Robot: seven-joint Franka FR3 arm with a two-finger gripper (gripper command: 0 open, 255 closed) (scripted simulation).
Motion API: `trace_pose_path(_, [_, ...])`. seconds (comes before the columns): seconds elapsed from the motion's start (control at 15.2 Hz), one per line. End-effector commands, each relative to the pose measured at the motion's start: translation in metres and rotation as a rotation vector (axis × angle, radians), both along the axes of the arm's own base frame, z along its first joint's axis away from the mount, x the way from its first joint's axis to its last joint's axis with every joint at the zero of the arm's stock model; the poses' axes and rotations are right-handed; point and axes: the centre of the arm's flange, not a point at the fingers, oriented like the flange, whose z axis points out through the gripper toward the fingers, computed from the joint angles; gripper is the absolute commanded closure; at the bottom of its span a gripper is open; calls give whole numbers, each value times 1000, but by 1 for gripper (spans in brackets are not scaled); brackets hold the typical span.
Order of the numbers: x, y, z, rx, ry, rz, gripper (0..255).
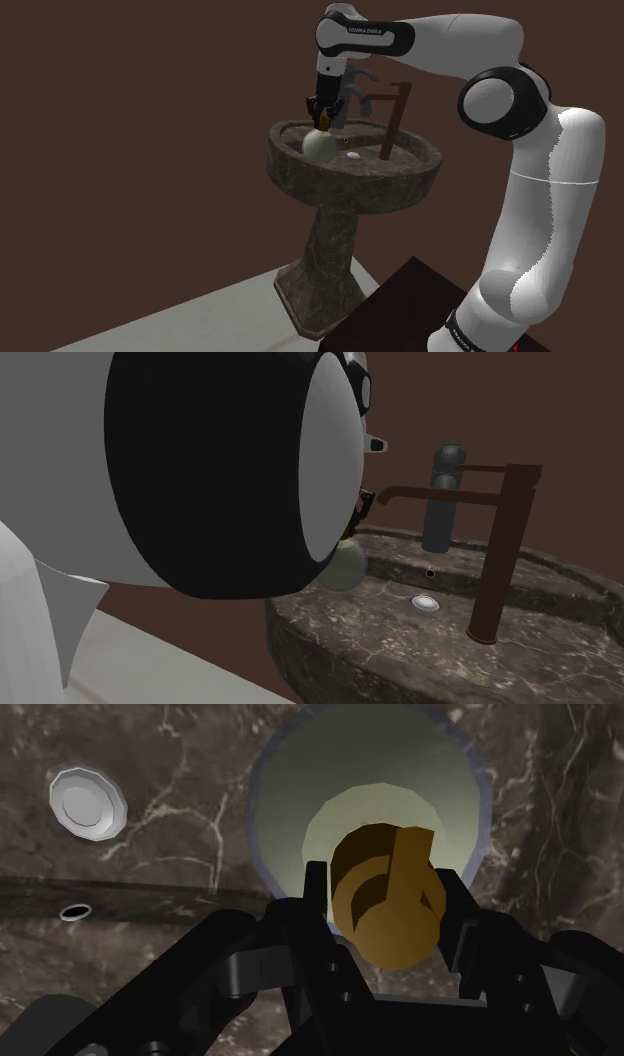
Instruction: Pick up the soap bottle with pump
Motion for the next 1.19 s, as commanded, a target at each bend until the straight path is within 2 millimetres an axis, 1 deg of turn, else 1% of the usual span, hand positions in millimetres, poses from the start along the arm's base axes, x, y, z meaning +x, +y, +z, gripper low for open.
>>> trace_pose_path(0.0, [0, 0, -1, 0, 1, 0, 255])
trace_pose_path(0.33, [0, 1, -1, 0, 1, 0, 255])
trace_pose_path(1.12, [0, 1, 62, 0, 1, 0, 255])
